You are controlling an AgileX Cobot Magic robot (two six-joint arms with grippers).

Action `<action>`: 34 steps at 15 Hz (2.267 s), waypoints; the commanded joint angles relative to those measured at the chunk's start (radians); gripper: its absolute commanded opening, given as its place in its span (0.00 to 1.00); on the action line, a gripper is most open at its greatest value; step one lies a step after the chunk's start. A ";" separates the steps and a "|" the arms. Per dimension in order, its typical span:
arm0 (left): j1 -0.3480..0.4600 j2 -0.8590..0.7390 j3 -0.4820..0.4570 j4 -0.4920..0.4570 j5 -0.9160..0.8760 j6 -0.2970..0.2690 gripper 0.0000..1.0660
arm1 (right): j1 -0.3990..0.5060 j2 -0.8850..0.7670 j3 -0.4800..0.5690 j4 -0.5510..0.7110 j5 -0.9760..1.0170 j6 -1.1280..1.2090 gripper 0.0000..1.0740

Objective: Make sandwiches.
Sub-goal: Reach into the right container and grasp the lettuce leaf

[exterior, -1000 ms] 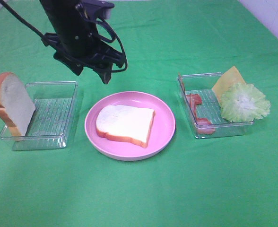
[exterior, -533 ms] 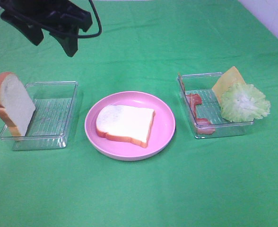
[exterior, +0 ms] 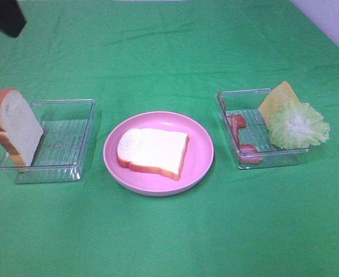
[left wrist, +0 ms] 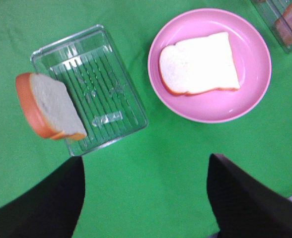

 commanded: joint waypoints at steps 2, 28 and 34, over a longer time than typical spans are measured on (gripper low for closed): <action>-0.005 -0.316 0.300 -0.006 0.067 -0.049 0.63 | -0.005 -0.016 0.000 0.003 -0.006 -0.009 0.66; -0.005 -1.345 0.924 0.032 -0.166 0.094 0.63 | -0.005 0.947 -0.187 -0.072 -0.502 0.097 0.50; -0.005 -1.345 0.924 0.032 -0.166 0.095 0.63 | -0.005 1.427 -0.553 -0.053 -0.201 0.091 0.54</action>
